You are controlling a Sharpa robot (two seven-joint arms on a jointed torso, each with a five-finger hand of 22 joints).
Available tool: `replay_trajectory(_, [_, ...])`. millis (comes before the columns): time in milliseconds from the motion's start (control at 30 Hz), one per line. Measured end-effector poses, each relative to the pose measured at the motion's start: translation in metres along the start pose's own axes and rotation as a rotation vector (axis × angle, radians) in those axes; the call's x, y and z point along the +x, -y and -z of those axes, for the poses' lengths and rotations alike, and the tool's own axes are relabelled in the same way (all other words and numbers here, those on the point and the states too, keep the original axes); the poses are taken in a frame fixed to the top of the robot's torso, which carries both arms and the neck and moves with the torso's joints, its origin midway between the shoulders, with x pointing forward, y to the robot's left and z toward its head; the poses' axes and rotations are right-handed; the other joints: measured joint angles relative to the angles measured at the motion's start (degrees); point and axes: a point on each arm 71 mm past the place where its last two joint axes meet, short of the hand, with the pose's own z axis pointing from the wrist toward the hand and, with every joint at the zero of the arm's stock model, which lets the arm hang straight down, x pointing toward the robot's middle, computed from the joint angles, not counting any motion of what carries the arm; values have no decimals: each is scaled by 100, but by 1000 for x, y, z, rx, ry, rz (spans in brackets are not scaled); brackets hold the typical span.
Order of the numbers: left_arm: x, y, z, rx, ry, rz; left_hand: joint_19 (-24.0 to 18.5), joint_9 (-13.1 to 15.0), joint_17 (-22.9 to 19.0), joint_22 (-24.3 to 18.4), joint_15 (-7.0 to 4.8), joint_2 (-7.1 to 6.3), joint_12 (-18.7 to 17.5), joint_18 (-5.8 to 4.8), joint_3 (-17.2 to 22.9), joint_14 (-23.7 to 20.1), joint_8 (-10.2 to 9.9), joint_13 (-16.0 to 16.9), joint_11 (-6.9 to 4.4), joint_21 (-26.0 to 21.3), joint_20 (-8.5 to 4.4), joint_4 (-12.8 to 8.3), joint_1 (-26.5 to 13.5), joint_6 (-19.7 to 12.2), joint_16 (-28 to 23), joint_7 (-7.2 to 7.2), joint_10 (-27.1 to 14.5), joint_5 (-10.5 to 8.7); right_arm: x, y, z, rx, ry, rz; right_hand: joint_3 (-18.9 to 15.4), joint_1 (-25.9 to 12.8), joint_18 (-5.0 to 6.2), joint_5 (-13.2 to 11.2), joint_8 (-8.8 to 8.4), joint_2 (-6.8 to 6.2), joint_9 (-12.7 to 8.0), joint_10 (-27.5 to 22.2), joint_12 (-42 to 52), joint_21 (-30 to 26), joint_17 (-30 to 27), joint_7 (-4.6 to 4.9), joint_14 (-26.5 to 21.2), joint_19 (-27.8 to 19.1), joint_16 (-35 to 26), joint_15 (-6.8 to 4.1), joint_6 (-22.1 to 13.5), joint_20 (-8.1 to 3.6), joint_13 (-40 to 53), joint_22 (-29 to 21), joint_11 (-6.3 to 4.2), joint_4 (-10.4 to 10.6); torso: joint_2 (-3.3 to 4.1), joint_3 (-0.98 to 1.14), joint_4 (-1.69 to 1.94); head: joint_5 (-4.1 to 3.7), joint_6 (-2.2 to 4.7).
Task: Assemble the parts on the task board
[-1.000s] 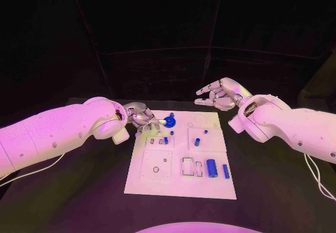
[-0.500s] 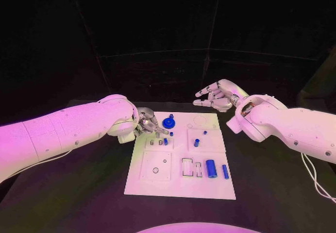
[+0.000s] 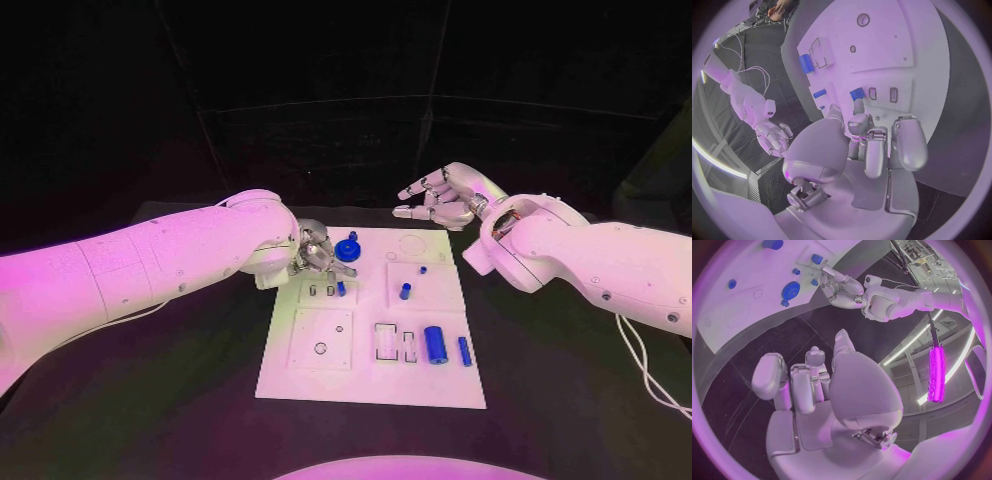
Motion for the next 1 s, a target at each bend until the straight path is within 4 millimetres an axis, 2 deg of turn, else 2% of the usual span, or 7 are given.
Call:
replay_trajectory(267, [-2, 2, -5, -17, -8, -20, 0, 37, 0, 54, 0, 14, 12, 1, -16, 0, 46, -11, 0, 55, 0, -16, -14, -10, 0, -10, 0, 0, 0, 1, 0, 6, 1, 6, -35, -18, -1, 27, 0, 18, 0, -41, 0, -28, 0, 0, 0, -22, -27, 0, 0, -22, -25, -55, 0, 3, 9, 0, -4, -4, -25])
replay_trajectory(367, [-2, 3, -7, -21, -11, -25, 0, 57, -1, 92, 0, 14, 49, -89, -16, 0, 68, 22, -20, 69, 0, -16, -14, -20, 0, -20, 20, 0, -1, 1, 0, 8, 1, 7, -35, -23, 0, 27, 0, 23, 0, -41, 0, -28, 0, 0, 0, -22, -27, 0, 0, -22, -25, -55, 0, 3, 11, 3, -6, -4, -29])
replay_trajectory(633, [-5, 0, -9, -36, -15, -31, -1, 105, -1, 153, -20, 14, 51, -88, -32, 20, 133, -21, -20, 121, 0, -32, -14, -20, 0, -20, 20, 0, -2, 3, 0, 12, 4, 9, -35, -23, 0, 48, 0, 23, -1, -41, -27, -28, 0, 0, 0, -23, -27, 0, 0, -22, -37, -90, 0, 3, 12, 4, -12, -35, -18])
replay_trajectory(1000, [-4, 2, -15, -46, -30, -38, -2, 136, -2, 191, -20, 14, 55, -88, -64, 20, 182, -20, -20, 135, 0, -32, -14, -41, 0, -41, 20, 0, -3, 4, 0, 15, 7, 9, -51, -23, -1, 80, 0, 23, -1, -41, -27, -46, 4, 0, 0, -22, -53, 0, 0, -22, -43, -90, 0, -13, 14, 1, 2, -64, -62])
